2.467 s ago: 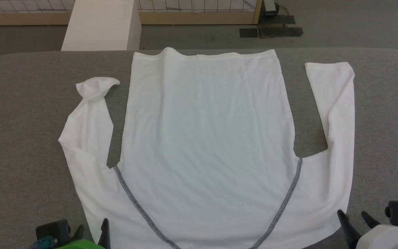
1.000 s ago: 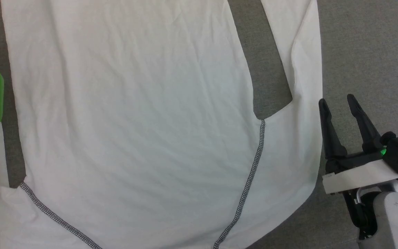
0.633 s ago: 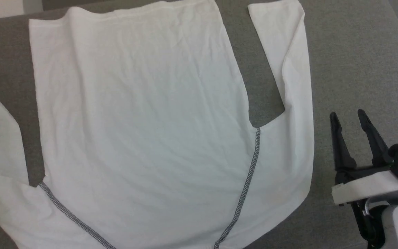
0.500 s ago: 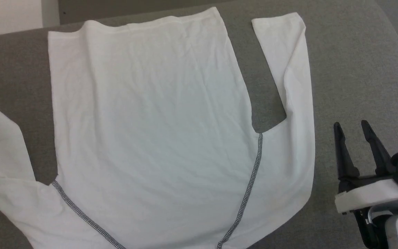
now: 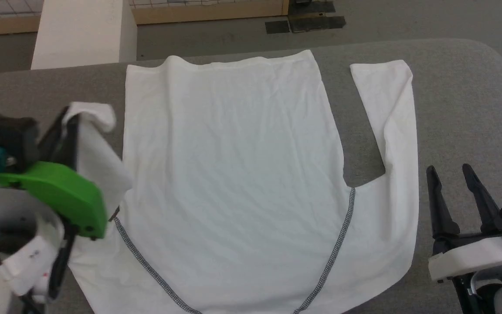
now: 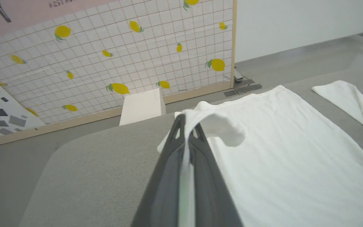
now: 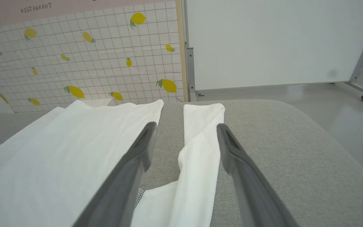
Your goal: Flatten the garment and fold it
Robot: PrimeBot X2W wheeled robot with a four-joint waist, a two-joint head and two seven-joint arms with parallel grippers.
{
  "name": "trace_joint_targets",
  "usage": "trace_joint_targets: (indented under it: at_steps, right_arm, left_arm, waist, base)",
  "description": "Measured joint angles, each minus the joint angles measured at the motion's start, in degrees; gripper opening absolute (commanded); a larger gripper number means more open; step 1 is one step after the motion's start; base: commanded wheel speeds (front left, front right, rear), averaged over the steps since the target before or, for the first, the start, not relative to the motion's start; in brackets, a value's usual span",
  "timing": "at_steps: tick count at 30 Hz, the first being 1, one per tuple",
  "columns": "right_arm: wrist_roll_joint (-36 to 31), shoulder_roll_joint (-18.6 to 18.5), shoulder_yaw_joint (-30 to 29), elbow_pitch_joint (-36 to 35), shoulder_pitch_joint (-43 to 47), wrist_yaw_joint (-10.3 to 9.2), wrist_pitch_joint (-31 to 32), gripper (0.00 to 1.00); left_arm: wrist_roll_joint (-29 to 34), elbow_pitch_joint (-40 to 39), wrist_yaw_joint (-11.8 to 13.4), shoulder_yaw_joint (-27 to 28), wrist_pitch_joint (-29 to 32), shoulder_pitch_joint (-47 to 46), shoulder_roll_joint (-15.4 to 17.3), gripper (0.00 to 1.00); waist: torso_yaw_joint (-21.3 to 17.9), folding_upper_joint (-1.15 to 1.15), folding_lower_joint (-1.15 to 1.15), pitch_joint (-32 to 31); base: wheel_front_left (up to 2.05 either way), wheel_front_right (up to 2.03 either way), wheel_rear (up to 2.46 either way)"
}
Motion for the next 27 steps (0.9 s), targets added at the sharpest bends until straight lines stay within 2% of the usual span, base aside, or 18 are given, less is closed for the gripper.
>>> trace_joint_targets:
  at_steps: [6,7,12,16,20,21,22,23,27]
  right_arm:
    - [0.02,0.29,1.10,-0.44,-0.03,0.00,0.52,1.00]
    - [0.05,0.33,1.56,-0.42,-0.09,0.00,0.57,1.00]
    - [0.49,0.32,2.27,0.08,-0.46,0.00,0.57,1.00]
    - [0.57,0.21,2.49,0.93,-0.69,0.00,0.57,1.00]
    - [0.91,0.10,2.87,1.51,-1.10,0.00,0.51,1.00]
    - [1.00,0.07,2.85,1.62,-1.10,0.00,0.49,1.00]
    - [1.01,-0.01,2.79,1.78,-1.10,0.00,0.49,1.00]
    - [1.01,-0.08,2.71,1.90,-1.10,0.00,0.48,1.00]
    - [1.00,-0.23,2.31,2.23,-1.04,0.00,0.57,1.00]
  left_arm:
    - [0.03,9.05,-3.63,-14.71,-2.98,-9.09,-11.48,0.00]
    - [0.08,12.13,-4.33,-17.49,-3.90,-10.21,-14.35,0.00]
    - [0.79,24.61,-6.50,-27.05,-6.80,-11.39,-22.69,0.00]
    - [0.99,34.95,-8.48,-31.75,-9.17,-11.39,-26.63,0.00]
    - [1.04,42.17,-11.04,-35.23,-10.10,-11.38,-28.13,0.00]
    - [1.02,43.23,-11.48,-35.83,-10.18,-11.38,-28.30,0.22]
    - [0.90,44.31,-12.13,-36.55,-10.23,-11.35,-28.46,0.71]
    - [0.59,45.14,-12.69,-36.98,-10.22,-11.29,-28.67,1.00]
    - [-2.89,45.69,-14.49,-37.21,-9.72,-10.51,-29.48,1.00]
  waist:
    - [0.68,0.00,0.00,0.22]
    - [0.48,0.00,0.00,0.47]
    - [-1.08,0.00,0.00,1.68]
    - [-2.53,0.00,0.00,2.73]
    - [-3.81,0.00,0.00,3.53]
    - [-3.99,0.00,0.00,3.65]
    - [-4.14,0.00,0.00,3.76]
    - [-4.19,0.00,0.00,3.79]
    - [-3.79,0.00,0.00,3.21]
  base:
    - [0.00,0.00,0.00]
    - [0.00,0.00,0.00]
    - [0.00,0.00,0.00]
    - [0.00,0.00,0.00]
    - [0.00,0.00,0.00]
    - [0.00,0.00,0.00]
    - [0.00,0.00,0.00]
    - [0.00,0.00,0.00]
    - [0.00,0.00,0.00]
